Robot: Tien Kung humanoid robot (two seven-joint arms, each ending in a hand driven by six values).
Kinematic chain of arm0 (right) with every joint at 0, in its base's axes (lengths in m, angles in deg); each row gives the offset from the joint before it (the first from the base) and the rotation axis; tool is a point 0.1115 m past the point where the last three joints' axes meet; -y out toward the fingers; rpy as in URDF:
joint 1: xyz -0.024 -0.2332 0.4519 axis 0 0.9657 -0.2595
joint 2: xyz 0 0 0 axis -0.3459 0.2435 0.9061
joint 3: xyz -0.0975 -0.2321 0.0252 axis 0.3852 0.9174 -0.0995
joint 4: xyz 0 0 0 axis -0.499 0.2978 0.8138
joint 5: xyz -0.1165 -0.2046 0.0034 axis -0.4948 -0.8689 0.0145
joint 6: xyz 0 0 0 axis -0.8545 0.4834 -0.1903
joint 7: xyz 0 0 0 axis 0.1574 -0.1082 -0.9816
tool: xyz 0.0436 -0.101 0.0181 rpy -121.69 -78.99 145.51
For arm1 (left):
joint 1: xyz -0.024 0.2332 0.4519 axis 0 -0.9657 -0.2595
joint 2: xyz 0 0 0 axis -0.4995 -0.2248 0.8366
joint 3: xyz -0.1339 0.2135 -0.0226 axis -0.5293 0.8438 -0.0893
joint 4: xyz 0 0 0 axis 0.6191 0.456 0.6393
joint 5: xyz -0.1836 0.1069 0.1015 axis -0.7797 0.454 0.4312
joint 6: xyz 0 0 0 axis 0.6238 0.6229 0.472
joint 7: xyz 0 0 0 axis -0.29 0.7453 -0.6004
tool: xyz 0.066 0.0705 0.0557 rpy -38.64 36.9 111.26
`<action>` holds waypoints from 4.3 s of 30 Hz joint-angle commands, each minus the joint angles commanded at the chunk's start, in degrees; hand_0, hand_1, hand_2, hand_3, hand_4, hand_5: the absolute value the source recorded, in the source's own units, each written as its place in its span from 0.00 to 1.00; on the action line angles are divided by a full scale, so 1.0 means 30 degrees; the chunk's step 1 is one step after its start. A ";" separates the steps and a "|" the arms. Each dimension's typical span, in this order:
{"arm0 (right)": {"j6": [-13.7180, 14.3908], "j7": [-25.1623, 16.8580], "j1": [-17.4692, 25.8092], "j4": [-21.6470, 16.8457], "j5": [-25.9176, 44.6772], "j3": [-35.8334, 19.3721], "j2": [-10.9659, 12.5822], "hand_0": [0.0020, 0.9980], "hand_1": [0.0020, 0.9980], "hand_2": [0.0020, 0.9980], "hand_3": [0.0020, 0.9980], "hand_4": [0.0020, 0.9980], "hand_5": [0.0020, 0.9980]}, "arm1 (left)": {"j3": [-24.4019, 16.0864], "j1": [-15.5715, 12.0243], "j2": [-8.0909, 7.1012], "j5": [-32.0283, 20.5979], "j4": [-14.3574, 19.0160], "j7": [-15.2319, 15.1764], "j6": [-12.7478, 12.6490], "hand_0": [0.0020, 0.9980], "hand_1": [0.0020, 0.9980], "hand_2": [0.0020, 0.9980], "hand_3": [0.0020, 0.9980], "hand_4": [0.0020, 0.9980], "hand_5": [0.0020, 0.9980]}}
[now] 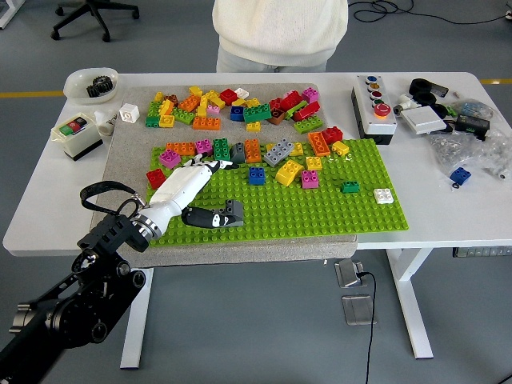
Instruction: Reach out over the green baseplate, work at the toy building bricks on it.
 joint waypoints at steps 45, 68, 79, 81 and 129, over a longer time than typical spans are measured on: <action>-0.0011 -0.0008 0.0009 0.0000 -0.0034 0.0014 0.0007 0.74 0.61 0.64 0.54 0.76 0.50 | 0.0190 0.0246 0.0005 -0.0169 -0.0315 0.0006 0.0004 1.00 0.84 0.84 0.84 1.00 0.16; -0.0006 0.0000 0.0028 0.0000 -0.0022 -0.0061 -0.0015 0.74 0.61 0.63 0.54 0.76 0.50 | 0.0258 0.0189 -0.0142 -0.0692 0.0222 -0.0194 0.0312 1.00 0.84 0.84 0.84 1.00 0.16; 0.0008 -0.0006 0.0120 0.0000 -0.0054 -0.0161 0.0007 0.74 0.61 0.63 0.54 0.76 0.50 | -0.0225 -0.0510 -0.0724 -0.1545 0.1842 -0.0382 0.0678 1.00 0.85 0.84 0.75 1.00 0.22; -0.0002 -0.0004 0.0155 0.0000 -0.0108 -0.0193 -0.0009 0.74 0.61 0.63 0.54 0.76 0.50 | -0.0320 -0.0804 -0.0887 -0.1773 0.2251 -0.0399 0.0817 1.00 0.85 0.84 0.75 1.00 0.22; -0.0004 -0.0024 0.0192 0.0000 -0.0233 -0.0234 0.0025 0.74 0.61 0.63 0.54 0.76 0.50 | 0.0254 -0.2414 -0.1083 -0.2758 0.2265 -0.0519 0.1051 1.00 0.87 0.84 0.61 1.00 0.86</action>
